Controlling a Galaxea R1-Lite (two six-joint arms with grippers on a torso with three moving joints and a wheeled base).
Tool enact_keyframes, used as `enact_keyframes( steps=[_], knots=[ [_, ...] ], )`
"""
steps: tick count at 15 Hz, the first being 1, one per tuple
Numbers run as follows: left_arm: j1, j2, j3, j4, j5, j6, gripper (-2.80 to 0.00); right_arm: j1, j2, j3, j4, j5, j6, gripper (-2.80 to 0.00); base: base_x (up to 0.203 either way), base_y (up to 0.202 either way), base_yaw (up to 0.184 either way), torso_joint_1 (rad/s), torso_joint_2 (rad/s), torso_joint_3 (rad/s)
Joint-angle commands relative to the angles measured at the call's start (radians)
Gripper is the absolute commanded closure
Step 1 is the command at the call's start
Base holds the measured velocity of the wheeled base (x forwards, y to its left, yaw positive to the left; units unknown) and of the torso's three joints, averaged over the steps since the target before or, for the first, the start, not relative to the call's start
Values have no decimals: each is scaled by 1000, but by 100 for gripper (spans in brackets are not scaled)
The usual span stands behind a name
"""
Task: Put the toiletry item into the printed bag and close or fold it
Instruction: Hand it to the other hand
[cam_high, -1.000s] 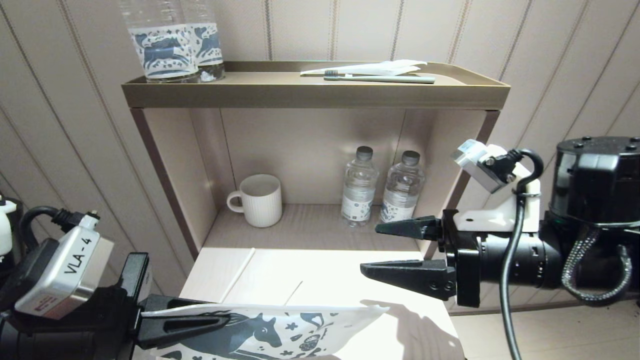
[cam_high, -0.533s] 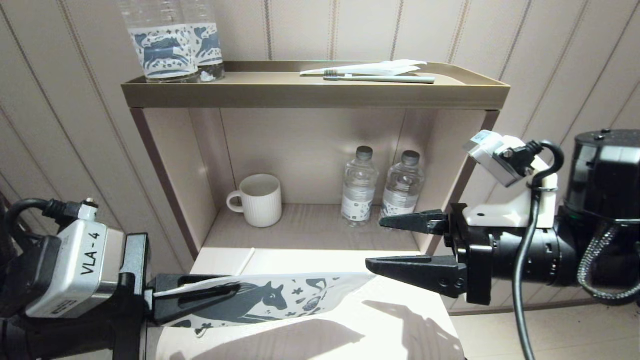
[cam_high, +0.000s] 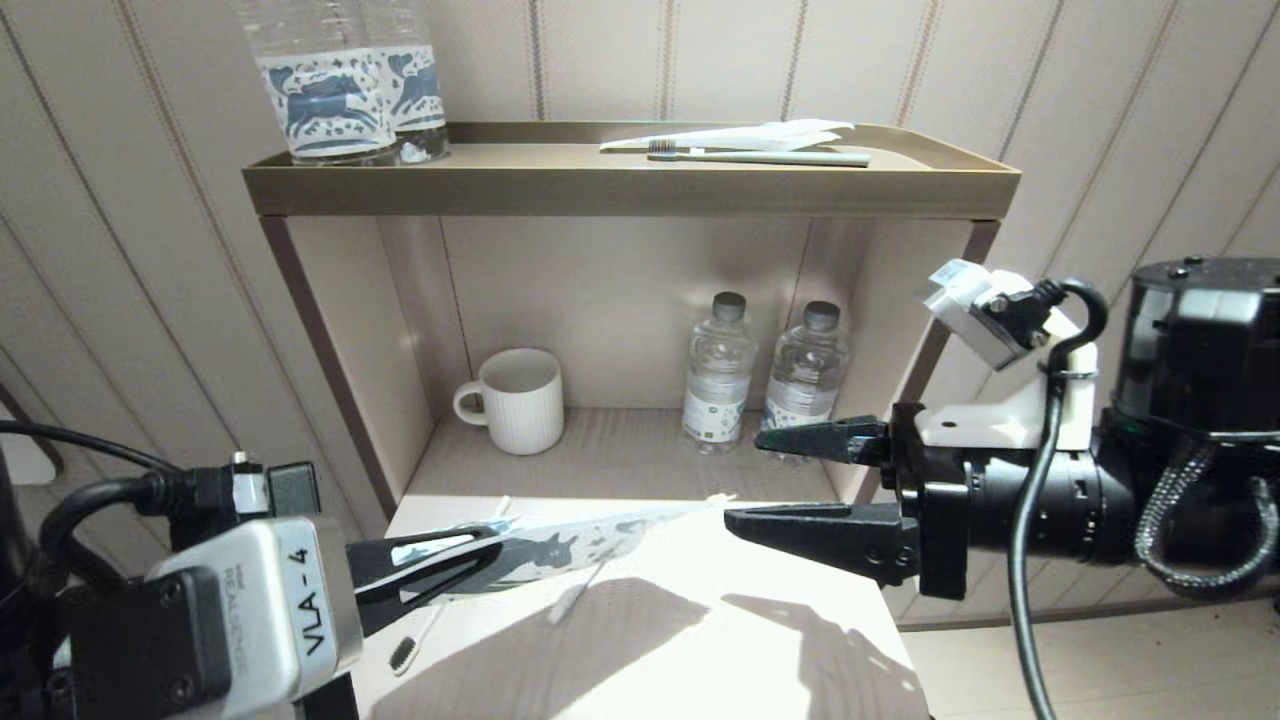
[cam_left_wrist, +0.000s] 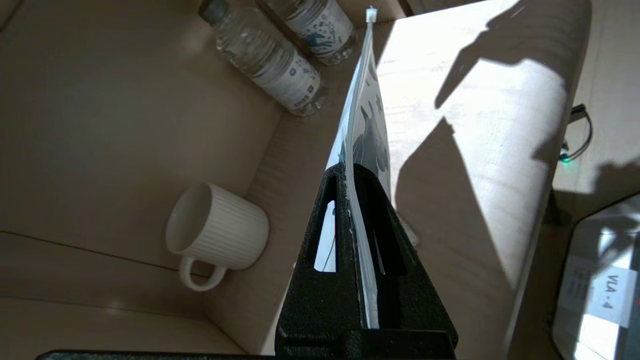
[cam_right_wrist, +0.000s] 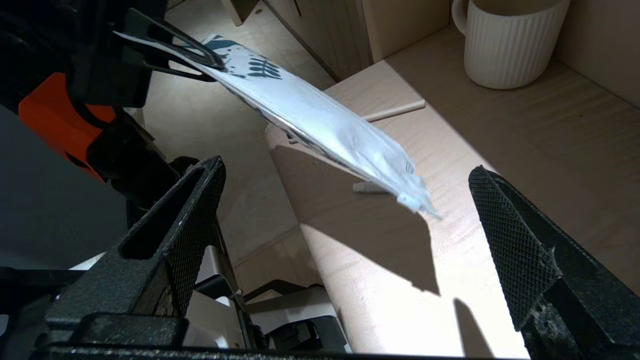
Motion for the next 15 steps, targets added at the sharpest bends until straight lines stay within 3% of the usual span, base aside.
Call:
enact_keyframes(
  steps=[1,3,12,13,15],
  knots=[
    [-51,-31,2,-3,56,12,0,-7,19,7,-3,4,-4,-280,0,0,0,0,0,0],
    [-82,-38,-5,-4,104,16,0,-8,80,14,-3,3,-34,-280,0,0,0,0,0,0],
    [-99,-25,-23,-7,92,5,0,-15,182,9,-66,-28,-60,-280,0,0,0,0,0,0],
    [-98,-16,-41,-8,89,-13,0,-14,183,13,-66,-26,-62,-280,0,0,0,0,0,0],
    [-98,-3,-62,-7,60,-164,0,-12,163,17,-64,-22,-60,-280,0,0,0,0,0,0]
  ],
)
